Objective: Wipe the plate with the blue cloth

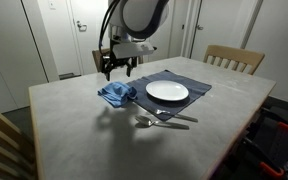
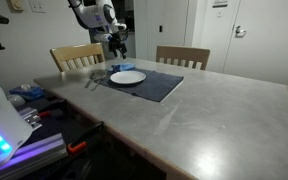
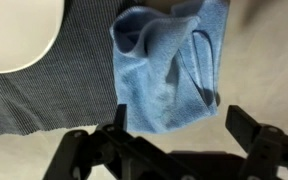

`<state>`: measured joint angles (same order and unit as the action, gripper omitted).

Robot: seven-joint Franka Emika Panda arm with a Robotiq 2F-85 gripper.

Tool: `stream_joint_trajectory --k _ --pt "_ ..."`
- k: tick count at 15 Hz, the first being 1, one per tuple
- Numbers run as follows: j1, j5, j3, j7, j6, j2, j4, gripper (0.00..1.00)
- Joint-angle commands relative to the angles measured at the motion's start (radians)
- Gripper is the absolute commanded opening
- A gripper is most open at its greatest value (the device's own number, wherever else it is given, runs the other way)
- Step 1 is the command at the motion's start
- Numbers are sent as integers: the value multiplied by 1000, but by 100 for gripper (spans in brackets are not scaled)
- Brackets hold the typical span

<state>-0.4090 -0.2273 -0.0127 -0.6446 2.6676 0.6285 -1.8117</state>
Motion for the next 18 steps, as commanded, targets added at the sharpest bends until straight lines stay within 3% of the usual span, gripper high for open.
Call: stream_joint_trajectory --k 1,5,9,16,18 --pt "-15 10 -30 16 135 34 -17 100" --pt "-24 26 -44 52 175 77 -12 100" --pt "-6 65 -14 124 130 98 -2 100" --pt "-17 108 -22 188 95 107 2 100" --pt "-18 105 -23 194 84 106 2 78"
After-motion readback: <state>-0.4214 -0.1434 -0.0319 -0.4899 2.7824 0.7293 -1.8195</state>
